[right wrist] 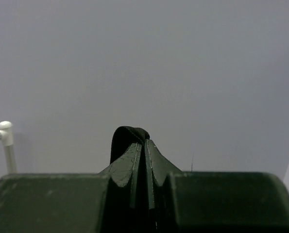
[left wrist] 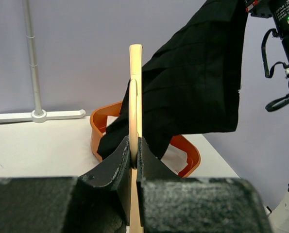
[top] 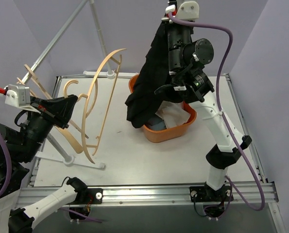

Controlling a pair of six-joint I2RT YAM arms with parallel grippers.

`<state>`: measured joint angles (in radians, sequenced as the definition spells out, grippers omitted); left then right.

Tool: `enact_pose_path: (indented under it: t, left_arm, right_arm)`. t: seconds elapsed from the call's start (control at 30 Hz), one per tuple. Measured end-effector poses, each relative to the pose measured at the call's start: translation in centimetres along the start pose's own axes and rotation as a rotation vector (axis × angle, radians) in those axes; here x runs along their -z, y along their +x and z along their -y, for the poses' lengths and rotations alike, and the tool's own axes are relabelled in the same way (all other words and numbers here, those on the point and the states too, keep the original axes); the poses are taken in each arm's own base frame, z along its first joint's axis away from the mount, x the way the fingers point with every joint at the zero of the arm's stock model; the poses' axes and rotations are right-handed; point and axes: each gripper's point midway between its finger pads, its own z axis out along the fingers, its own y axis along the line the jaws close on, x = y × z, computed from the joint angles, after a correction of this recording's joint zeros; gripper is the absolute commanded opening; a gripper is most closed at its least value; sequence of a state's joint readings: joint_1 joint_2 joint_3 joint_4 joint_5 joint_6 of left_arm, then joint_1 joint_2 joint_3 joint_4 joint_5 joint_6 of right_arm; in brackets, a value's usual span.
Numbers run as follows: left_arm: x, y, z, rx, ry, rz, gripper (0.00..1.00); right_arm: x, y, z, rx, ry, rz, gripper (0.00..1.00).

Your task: Remove the skirt from the hanger

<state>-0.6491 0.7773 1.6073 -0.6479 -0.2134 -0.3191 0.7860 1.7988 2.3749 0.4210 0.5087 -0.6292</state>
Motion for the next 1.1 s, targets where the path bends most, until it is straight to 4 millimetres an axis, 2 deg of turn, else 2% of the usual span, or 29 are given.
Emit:
enact_pose_path:
  t: [0.1,0.4,0.57,0.8,0.93,1.1]
  left_arm:
    - [0.0,0.1,-0.1,-0.013,0.0,-0.002,0.02]
    - [-1.0,0.9,-0.1,-0.021,-0.008,-0.028,0.02]
    - [-1.9,1.6,-0.1,-0.026,-0.016,-0.053,0.02]
    - [-2.9,2.5,-0.1,-0.032,-0.017,-0.081,0.02]
    - [-2.9,3.0,-0.2,-0.032,-0.022,-0.091,0.02]
    - [-2.2,3.3,-0.8,-0.029,-0.037,-0.087,0.02]
  right_arm:
    - [-0.7,0.3,1.5,0.011,0.032,0.015,0.0]
    - [-2.2,-1.4,5.6,0.003,0.108,0.109,0.0]
    - [-2.7,-1.5,6.5,-0.024,0.111,0.126,0.0]
    - [-2.9,-0.3,4.8,-0.087,0.051,0.11,0.0]
    - [-2.9,2.2,3.0,-0.102,0.01,0.064,0.0]
    - [-2.5,6.1,0.8,-0.11,-0.036,-0.016,0.0]
